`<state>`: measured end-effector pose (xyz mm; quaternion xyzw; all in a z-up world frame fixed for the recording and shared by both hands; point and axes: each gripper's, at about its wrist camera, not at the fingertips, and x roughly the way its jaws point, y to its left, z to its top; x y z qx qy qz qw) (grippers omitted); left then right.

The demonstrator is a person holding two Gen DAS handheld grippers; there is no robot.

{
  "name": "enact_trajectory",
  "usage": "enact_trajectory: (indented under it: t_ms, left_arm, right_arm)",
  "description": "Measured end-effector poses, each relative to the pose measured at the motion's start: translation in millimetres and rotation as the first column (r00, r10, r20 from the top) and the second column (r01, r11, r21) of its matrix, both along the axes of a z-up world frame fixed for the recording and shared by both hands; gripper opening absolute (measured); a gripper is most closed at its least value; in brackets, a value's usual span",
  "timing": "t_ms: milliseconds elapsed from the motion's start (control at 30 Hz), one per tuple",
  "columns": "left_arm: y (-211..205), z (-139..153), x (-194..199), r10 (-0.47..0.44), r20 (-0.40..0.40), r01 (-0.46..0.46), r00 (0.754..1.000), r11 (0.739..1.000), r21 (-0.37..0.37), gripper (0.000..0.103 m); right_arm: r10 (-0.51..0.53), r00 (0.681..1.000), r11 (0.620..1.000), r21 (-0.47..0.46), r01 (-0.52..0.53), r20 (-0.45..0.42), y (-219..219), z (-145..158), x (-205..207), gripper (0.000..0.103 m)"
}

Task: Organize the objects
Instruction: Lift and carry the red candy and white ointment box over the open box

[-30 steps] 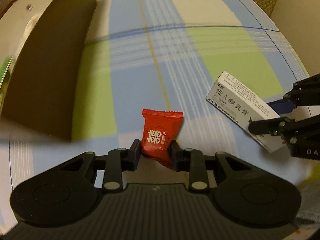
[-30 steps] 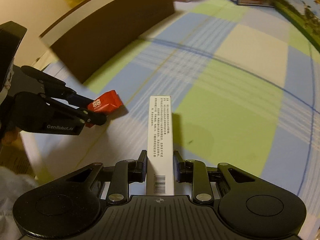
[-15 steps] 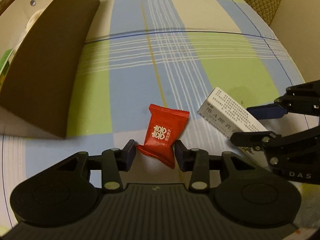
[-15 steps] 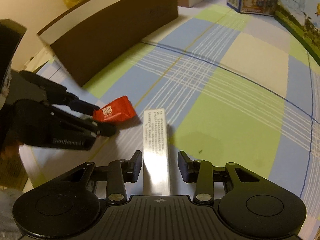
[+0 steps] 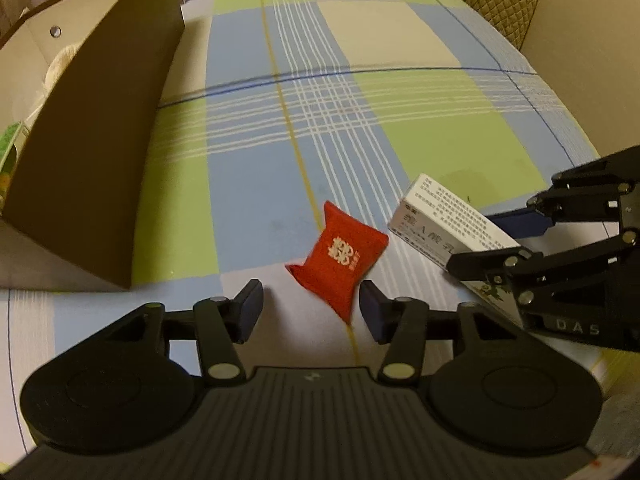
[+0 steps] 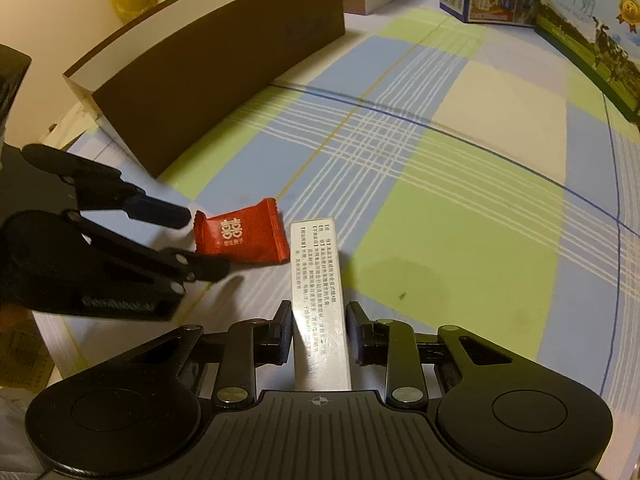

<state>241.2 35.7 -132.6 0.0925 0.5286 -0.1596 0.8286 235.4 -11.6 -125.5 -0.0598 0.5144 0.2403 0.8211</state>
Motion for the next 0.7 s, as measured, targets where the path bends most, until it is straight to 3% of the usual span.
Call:
enact_trajectory:
  t_ms: [133,267,400,700]
  left_arm:
    - [-5.8,4.4,1.4,-0.059,0.036,0.059,0.998,0.998,0.011,0.055]
    - [-21.1,1.5,2.6,-0.169,0.065,0.166,0.983,0.984,0.061,0.056]
    - [-30.9,-5.8,5.8,-0.217,0.058,0.212,0.974,0.973,0.089,0.042]
    - [-33.4,-12.6,6.1,-0.228,0.035,0.224,0.973,0.971,0.088,0.028]
  right_arm:
    - [-0.016,1.000,1.000,0.000,0.016,-0.003,-2.7,0.4,-2.4,0.026]
    - [-0.032,1.000,1.000,0.002,0.032,-0.001,-4.6,1.9,-5.0,0.026]
    - [-0.045,0.999,0.999,0.003,0.045,0.001,-6.5,2.6,-6.7,0.025]
    - [-0.057,0.998,0.998,0.011,0.057,-0.003,-7.8,-0.3,-8.6,0.025]
